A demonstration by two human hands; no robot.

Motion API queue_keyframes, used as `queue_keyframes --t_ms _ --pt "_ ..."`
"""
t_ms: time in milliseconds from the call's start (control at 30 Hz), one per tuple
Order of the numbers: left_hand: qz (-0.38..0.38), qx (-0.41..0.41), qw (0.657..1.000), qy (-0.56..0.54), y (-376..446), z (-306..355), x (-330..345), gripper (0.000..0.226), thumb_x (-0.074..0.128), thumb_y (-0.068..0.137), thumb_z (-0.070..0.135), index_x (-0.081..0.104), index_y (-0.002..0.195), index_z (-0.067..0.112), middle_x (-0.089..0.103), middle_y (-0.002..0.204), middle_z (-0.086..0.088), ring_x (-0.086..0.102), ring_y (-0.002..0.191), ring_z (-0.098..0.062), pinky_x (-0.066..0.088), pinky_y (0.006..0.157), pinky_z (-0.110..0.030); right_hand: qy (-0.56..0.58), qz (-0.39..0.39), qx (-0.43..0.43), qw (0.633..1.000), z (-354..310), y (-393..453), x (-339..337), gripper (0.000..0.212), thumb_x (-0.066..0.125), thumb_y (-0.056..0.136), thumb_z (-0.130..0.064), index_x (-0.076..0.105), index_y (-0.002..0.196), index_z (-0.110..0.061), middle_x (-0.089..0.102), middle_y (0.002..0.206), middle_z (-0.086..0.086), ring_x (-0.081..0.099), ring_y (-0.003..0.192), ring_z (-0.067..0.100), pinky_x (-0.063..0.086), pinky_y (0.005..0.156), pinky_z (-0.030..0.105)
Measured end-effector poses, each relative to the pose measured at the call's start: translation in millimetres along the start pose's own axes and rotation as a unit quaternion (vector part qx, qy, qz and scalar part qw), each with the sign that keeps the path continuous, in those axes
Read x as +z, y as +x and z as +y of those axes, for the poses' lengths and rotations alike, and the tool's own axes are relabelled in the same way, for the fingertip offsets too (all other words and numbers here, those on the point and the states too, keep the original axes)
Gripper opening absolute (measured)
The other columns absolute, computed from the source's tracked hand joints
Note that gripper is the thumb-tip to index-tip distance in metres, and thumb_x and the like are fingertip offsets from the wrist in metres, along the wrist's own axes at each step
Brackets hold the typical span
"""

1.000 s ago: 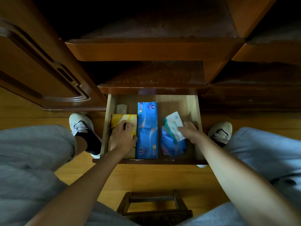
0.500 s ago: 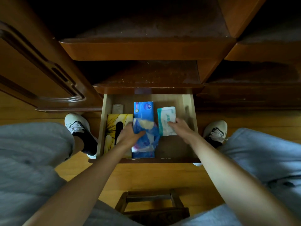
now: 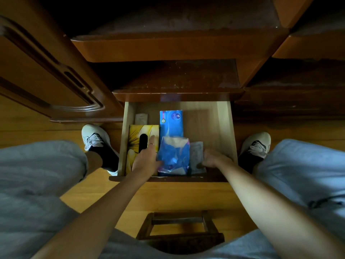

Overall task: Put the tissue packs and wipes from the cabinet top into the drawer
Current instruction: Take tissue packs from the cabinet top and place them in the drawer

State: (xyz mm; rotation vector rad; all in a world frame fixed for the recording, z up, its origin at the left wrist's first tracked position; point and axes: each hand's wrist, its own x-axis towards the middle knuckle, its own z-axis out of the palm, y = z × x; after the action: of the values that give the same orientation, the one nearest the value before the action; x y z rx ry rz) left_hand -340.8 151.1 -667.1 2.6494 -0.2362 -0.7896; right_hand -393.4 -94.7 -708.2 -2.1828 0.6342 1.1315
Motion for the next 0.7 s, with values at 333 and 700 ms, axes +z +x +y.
queue_keyframes --t_ms 333,700 --pt "-0.028 -0.046 0.993 0.103 -5 -5 0 0.097 0.081 0.075 0.029 0.018 0.149 0.023 0.066 0.096 -0.002 0.065 0.081 -0.022 0.042 0.058 -0.032 -0.229 0.129 -0.121 0.957 1 8 16 0.102 0.080 0.081 -0.020 0.018 0.161 -0.028 0.009 0.169 0.007 0.025 0.150 0.033 0.045 0.109 0.050" --pt "-0.048 -0.044 0.993 0.094 -7 1 -23 0.100 0.082 0.076 0.040 0.019 0.153 0.025 0.071 0.098 0.000 0.069 0.092 -0.023 0.054 0.072 -0.036 -0.517 0.166 0.030 0.839 11 -5 2 0.063 0.065 0.094 -0.039 0.044 0.146 -0.010 0.051 0.145 0.013 0.040 0.136 0.034 0.028 0.117 0.046"
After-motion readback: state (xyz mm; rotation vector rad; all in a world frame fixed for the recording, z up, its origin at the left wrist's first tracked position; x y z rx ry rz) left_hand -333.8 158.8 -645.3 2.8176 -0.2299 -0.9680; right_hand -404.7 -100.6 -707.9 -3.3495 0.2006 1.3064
